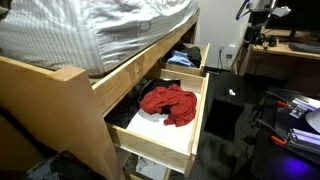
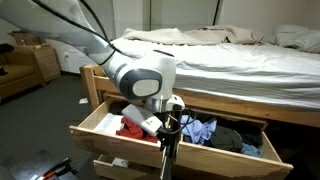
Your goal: Remove the blue shirt from the top most drawer on the right and put it inside the topmost drawer on the left
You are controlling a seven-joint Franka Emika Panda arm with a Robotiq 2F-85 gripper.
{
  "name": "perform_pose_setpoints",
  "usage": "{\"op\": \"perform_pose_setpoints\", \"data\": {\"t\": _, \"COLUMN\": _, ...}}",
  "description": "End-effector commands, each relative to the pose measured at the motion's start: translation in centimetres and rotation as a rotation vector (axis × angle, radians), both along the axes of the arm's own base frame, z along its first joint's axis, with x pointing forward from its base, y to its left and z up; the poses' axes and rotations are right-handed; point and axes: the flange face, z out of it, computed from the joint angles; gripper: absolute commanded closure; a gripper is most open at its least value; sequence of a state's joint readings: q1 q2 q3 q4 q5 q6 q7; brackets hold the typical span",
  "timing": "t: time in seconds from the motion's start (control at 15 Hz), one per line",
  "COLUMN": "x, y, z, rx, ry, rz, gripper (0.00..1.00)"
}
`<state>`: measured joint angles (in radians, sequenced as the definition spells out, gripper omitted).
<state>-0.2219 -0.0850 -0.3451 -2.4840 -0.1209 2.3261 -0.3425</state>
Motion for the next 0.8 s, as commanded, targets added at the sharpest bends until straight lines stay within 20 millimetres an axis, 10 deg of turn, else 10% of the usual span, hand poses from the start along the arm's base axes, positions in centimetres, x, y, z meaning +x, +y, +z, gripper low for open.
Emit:
{"op": "perform_pose_setpoints", "data": {"t": 0.0, "x": 0.4, "y": -0.5, "z": -0.4, "rx": -0.029, "ry": 0.022, "rz": -0.018, "gripper": 0.00}}
{"op": "perform_pose_setpoints", "data": {"t": 0.73, "x": 9.1, "y": -2.2, "z": -2.1, "rx": -0.280, "ry": -0.460, "rz": -0.091, "gripper": 0.00}}
